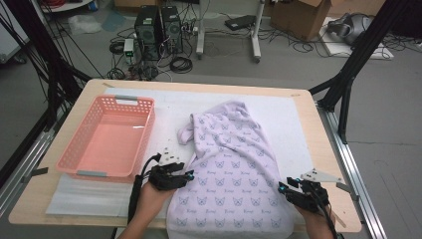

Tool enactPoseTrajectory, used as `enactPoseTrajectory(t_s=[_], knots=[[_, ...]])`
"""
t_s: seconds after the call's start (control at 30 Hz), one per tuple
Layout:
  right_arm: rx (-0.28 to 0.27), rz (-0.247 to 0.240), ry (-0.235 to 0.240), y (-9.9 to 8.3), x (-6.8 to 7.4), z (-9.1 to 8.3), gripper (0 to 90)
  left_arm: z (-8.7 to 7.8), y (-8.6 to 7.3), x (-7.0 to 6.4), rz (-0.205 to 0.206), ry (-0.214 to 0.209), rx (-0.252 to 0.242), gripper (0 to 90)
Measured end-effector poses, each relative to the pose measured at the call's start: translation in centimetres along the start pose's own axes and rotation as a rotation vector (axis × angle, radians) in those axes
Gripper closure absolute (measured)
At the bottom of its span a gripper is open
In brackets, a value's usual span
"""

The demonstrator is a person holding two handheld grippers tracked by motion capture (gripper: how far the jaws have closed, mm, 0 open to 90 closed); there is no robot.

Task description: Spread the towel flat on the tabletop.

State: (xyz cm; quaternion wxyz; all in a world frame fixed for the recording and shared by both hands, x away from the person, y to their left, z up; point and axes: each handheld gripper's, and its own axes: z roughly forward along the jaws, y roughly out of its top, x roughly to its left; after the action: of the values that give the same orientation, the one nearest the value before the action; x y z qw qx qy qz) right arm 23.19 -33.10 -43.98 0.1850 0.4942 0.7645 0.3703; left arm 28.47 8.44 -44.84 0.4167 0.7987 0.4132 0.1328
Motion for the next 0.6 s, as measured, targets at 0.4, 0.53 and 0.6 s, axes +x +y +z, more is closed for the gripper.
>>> enactPoseTrajectory(t_s=[0.4, 0.53, 0.6], knots=[[0.036, -0.029, 0.042, -0.5, -0.1, -0.3, 86.7, -3.4, -2.8, 0.2, -0.061, -0.029, -0.054, 84.9], [0.057, -0.064, 0.063, -1.2, 0.6, -1.5, 86.8, -5.1, -4.5, -0.1, -0.064, -0.062, -0.056, 84.8], [0.062, -0.070, 0.077, -1.8, 0.9, -2.1, 86.8, -5.7, -5.2, -0.3, -0.070, -0.082, -0.050, 84.7]])
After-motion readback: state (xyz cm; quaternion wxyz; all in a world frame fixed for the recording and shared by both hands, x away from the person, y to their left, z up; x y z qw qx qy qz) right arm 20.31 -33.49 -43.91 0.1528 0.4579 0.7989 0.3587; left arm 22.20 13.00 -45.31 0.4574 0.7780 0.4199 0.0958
